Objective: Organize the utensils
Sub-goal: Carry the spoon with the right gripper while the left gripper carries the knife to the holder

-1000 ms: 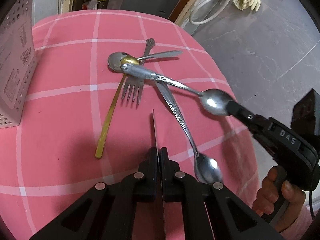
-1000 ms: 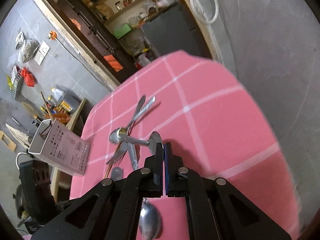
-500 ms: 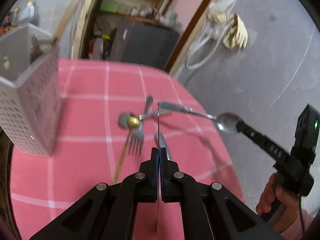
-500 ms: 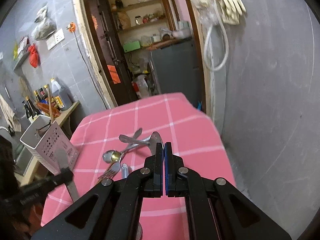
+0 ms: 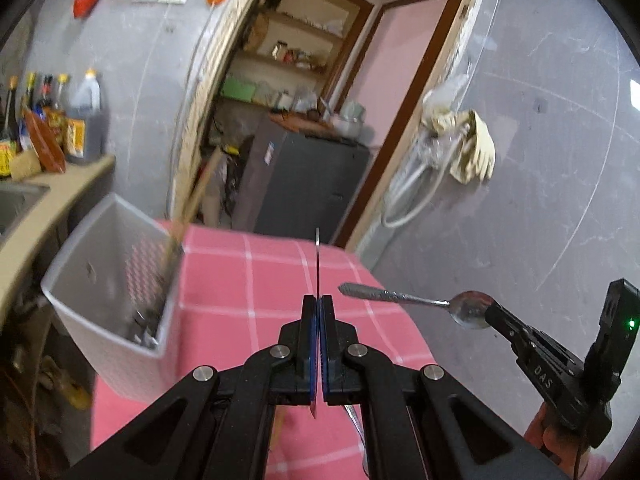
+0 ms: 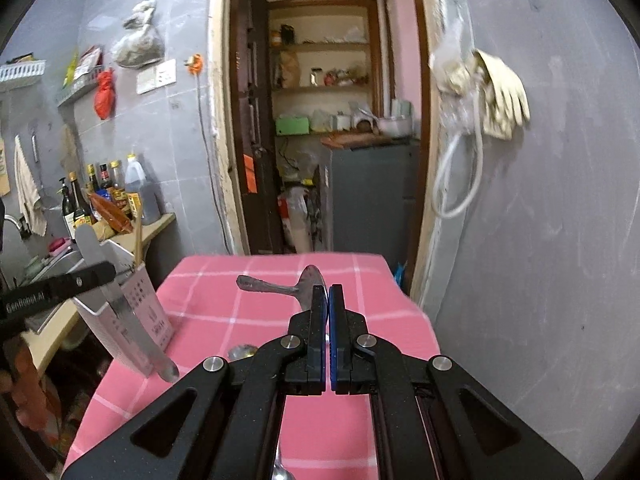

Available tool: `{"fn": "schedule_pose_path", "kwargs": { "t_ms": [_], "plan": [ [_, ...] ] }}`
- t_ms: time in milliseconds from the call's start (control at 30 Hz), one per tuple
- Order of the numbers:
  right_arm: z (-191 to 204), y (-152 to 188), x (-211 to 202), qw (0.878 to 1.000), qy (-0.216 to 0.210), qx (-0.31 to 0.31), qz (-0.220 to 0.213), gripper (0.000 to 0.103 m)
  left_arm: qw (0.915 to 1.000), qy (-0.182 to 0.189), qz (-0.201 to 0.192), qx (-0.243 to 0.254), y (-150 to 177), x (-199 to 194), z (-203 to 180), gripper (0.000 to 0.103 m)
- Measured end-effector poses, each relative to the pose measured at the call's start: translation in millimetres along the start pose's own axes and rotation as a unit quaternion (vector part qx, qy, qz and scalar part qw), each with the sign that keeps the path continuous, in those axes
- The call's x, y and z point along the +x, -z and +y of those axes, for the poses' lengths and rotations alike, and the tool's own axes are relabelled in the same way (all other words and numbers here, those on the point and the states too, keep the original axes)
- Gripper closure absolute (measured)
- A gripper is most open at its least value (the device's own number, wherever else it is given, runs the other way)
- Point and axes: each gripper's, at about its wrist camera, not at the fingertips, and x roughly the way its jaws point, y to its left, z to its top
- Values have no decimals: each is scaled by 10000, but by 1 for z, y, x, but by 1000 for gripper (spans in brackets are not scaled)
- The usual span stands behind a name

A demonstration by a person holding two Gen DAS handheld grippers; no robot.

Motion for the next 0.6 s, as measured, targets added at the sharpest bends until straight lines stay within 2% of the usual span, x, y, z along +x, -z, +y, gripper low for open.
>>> {"fn": "schedule_pose_path", "kwargs": {
  "t_ms": [267,600],
  "plan": [
    [48,-35,-14,9971,-51,-640,-396,102,9981,-283,-461,296,-37,-32,8,101],
    [104,-69,-33,9903,-399,-1137,-692,102,9929,-570,-976,375,-73,-68,35,101]
  ]
}}
